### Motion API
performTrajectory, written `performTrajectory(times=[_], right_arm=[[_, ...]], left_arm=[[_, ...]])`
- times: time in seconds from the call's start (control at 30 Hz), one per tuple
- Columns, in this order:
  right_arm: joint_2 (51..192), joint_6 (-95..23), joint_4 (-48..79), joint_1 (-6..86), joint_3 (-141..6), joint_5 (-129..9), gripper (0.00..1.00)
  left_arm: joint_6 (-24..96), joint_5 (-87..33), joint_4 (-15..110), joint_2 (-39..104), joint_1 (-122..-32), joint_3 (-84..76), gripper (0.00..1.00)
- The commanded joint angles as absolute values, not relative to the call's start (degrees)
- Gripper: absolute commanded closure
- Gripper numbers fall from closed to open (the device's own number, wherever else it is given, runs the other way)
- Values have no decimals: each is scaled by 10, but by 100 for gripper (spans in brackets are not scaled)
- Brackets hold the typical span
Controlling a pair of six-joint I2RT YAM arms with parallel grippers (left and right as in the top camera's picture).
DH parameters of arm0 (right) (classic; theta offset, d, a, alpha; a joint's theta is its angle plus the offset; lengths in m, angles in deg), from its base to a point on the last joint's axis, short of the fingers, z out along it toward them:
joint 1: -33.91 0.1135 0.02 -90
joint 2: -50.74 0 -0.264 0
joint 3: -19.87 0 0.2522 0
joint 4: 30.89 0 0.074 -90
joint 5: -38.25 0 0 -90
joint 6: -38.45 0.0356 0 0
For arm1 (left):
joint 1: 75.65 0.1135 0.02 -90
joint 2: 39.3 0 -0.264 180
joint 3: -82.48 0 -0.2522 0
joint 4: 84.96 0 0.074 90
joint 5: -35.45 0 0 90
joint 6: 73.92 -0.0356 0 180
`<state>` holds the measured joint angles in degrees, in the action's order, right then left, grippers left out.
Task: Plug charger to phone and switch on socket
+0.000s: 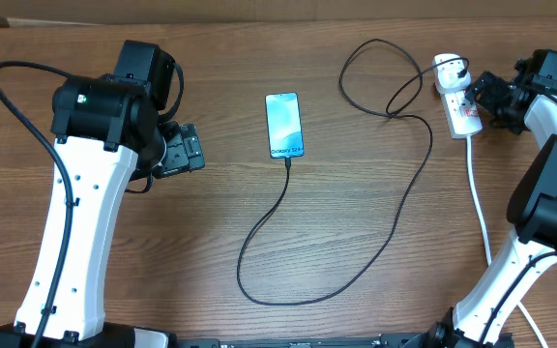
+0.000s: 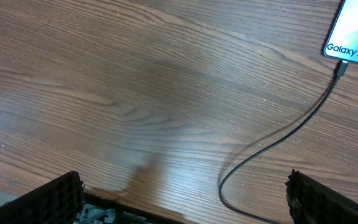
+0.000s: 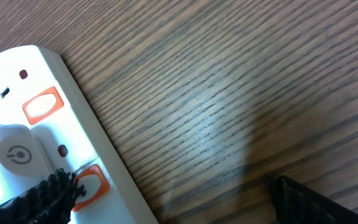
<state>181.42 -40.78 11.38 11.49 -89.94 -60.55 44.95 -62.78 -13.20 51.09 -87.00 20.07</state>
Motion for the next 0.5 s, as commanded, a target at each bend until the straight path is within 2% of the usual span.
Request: performTrajectory(times=[0.0,0.47], right_arm=[[1862,-416,137,120,-880,-622,0],[1863,-431,146,121,-880,-621,0]], left_arm=[[461,-635,-129,514,-869,198,0],[461,-635,-129,514,-869,198,0]])
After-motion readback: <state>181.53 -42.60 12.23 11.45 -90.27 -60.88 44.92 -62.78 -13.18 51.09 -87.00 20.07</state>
